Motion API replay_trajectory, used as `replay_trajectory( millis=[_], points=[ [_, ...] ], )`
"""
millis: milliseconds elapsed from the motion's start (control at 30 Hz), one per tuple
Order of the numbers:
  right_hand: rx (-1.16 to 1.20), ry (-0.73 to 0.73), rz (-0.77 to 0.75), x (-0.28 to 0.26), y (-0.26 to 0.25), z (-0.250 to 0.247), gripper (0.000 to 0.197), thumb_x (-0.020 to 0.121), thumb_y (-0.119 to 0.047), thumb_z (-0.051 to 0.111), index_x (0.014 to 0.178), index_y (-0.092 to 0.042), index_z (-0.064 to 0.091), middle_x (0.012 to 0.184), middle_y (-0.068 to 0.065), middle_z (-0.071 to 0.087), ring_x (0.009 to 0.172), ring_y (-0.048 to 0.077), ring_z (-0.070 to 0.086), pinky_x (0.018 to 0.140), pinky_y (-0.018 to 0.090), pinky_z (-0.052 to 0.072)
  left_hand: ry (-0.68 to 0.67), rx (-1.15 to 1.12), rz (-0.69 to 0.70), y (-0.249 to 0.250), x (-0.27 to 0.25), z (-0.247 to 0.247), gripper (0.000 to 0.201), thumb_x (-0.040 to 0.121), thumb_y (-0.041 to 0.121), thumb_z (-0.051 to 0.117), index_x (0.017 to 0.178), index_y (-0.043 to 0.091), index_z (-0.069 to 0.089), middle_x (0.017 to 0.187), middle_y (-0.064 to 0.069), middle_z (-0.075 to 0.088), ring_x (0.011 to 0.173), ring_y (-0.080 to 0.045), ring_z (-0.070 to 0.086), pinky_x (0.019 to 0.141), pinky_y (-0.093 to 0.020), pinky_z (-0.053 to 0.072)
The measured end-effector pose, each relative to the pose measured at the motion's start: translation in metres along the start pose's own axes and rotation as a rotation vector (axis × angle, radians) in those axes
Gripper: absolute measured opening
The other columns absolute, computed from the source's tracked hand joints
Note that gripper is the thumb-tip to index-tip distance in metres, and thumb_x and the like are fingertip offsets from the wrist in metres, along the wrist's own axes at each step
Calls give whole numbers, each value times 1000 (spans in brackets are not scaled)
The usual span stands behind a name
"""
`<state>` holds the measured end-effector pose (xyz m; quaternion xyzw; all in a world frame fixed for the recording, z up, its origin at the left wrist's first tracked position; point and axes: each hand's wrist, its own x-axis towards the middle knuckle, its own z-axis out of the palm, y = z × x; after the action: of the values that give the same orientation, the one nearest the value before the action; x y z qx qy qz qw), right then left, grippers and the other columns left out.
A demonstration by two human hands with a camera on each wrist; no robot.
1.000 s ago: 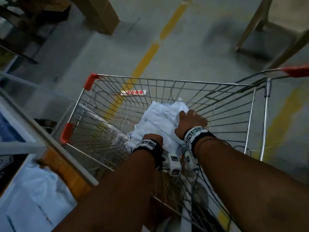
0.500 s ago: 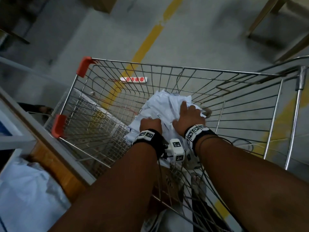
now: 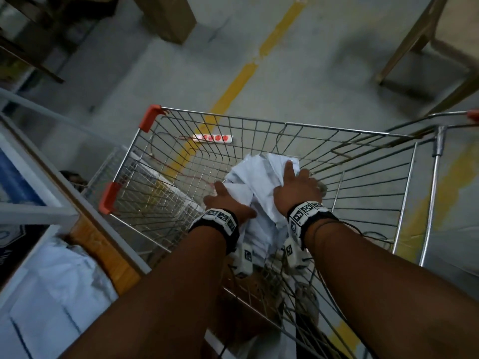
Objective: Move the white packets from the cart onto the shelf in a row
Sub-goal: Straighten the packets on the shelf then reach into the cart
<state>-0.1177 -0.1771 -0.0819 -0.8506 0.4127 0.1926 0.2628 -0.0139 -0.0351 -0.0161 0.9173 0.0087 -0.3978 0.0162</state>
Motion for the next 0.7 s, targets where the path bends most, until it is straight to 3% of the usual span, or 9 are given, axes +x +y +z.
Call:
replay_trajectory(
  millis=[67,133,267,400,567,700],
  points=[
    [15,3,-12,-14,-4,-15,84,99,-53,43,167,-26,3,163,25,22,139,47,38,111,56,35,27,16,59,-3,-10,-8,129,63,52,84,156,37,-4,153,-24,17,133,-52,42,100,-55,52],
    [10,8,-46,-31,-10,-29,83,99,-55,41,167,-28,3,163,23,23,139,46,40,109,55,36,65,29,111,-7,-26,-22,117,64,60,74,156,39,5,153,-22,19,127,-50,48,98,-51,53],
    [38,98,-123,-66,-25,-56,89,93,-60,44,166,-27,4,159,24,27,133,45,46,104,56,42,181,49,227,-19,-66,-50,104,74,69,59,159,42,7,163,-18,12,135,-46,45,104,-46,46],
    [88,163,-211,-103,-45,-76,91,83,-63,36,162,-27,12,145,25,37,117,48,55,98,54,52,291,65,295,-44,-113,-77,102,78,76,50,160,40,1,163,-19,13,137,-43,45,105,-47,45],
    [55,186,-324,-163,-80,-102,78,92,-59,51,159,-30,21,141,21,36,111,45,59,96,48,53,387,-28,354,-96,-172,-109,105,68,82,48,156,44,7,152,-19,24,125,-44,54,100,-48,51],
    [53,235,-427,-221,-122,-108,75,89,-57,50,155,-32,25,129,15,38,103,44,60,90,49,55,496,-76,347,-158,-210,-128,104,64,79,52,156,44,16,159,-18,17,134,-42,48,108,-46,47]
  ],
)
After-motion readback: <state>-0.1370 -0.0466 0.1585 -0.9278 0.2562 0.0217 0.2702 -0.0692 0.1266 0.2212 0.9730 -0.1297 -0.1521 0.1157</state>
